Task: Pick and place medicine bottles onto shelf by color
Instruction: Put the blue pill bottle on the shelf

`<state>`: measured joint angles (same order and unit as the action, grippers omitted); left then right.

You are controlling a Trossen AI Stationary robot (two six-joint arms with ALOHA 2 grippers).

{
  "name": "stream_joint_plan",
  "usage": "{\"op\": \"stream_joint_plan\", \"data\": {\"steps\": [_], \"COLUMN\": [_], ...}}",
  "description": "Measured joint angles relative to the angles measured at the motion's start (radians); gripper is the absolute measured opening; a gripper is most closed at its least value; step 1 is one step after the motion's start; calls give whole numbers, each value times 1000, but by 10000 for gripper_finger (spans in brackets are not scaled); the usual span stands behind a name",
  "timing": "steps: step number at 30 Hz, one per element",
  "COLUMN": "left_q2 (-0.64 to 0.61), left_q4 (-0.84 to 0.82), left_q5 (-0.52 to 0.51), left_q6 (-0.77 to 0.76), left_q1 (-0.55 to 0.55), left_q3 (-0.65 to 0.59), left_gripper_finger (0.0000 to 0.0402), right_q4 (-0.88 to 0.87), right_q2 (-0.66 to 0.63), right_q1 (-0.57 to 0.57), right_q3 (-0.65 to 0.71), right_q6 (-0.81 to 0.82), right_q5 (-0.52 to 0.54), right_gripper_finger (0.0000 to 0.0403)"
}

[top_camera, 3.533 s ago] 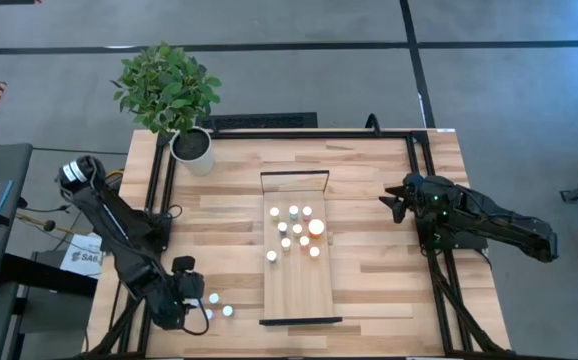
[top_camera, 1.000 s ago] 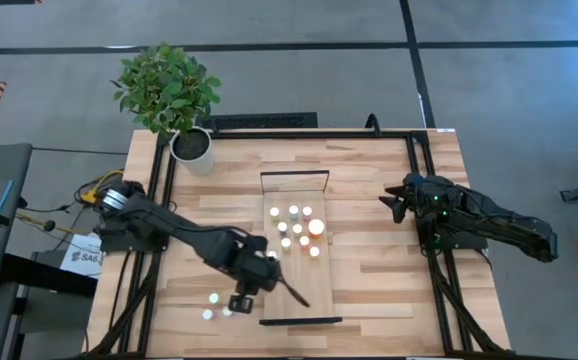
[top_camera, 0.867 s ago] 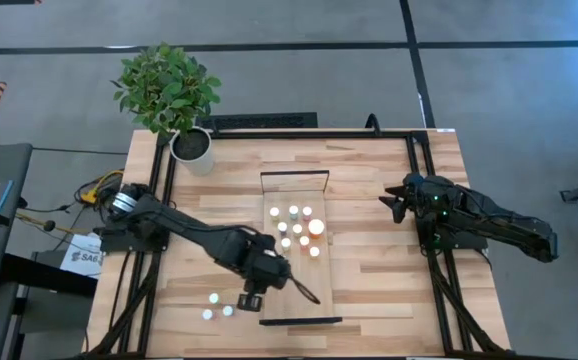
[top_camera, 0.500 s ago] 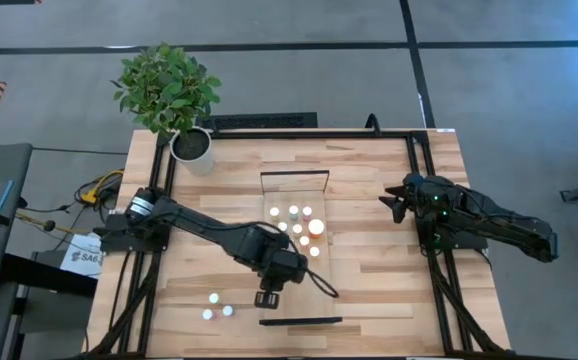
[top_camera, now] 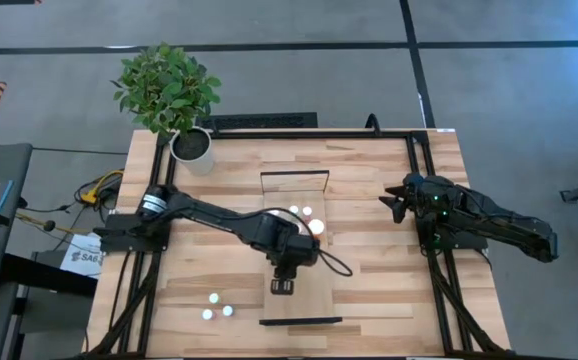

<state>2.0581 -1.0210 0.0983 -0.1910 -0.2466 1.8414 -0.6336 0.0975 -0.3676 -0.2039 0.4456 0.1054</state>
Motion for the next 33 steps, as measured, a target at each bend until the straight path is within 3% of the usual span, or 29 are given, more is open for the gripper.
{"op": "stream_joint_plan", "data": {"steps": [18, 33], "left_q2": [7, 50], "left_q4": [26, 60], "left_q5": [-32, 63], "left_q6": [-20, -49], "left_q1": [27, 39], "left_q3": [-12, -9], "left_gripper_finger": [106, 111], "right_q4": [0, -1], "right_q2": [0, 0], "right_q1": [0, 0], "right_q3": [0, 0], "right_q6": [0, 0], "right_q5": [0, 0], "right_gripper_finger": [234, 234]}}
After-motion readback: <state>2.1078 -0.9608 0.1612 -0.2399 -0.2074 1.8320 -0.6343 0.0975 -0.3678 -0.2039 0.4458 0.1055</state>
